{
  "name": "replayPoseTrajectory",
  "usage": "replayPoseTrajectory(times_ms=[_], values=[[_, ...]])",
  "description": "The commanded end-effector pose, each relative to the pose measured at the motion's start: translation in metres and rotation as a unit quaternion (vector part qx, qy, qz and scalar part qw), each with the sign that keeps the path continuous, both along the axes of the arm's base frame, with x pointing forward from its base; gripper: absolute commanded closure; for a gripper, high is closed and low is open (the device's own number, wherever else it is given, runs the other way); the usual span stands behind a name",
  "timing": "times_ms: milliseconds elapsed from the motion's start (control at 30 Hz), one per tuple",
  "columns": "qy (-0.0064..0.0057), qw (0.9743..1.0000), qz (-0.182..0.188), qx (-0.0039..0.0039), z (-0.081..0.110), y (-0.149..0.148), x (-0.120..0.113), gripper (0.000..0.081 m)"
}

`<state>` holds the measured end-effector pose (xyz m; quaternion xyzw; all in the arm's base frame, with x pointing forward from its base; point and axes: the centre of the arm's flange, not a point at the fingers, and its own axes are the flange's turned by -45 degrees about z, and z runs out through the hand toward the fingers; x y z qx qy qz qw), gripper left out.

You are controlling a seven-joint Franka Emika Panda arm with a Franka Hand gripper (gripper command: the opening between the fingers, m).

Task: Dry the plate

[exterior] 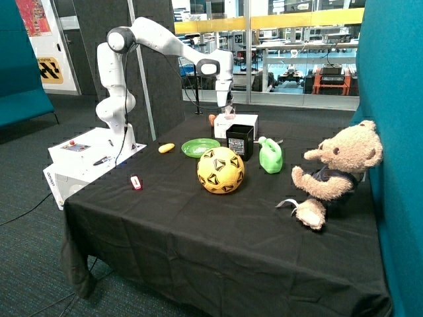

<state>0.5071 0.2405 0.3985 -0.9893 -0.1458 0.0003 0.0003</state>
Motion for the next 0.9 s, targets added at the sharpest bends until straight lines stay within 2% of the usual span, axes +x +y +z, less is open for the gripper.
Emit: replayPoseTrajectory(times_ms=[0,400,667,700,767,800,833,867], values=[[-0.0004,1.0,0.009,-0.00029,-0.006,0.009,0.008,0.0173],[-0.0004,1.0,0.01,-0.00029,-0.013,0.005,0.014,0.0182],[-0.0004,1.0,0.001,-0.00029,-0.024,-0.003,0.014,0.024],[-0.0004,1.0,-0.001,-0.00029,-0.025,-0.004,0.014,0.0263],[-0.0004,1.0,-0.002,-0.00029,-0.027,-0.005,0.014,0.0366],[-0.0003,1.0,-0.004,-0.00029,-0.028,-0.006,0.014,0.0483],[-0.0003,1.0,-0.005,-0.00029,-0.028,-0.006,0.014,0.0639],[-0.0003,1.0,-0.006,-0.00029,-0.029,-0.006,0.013,0.0723]])
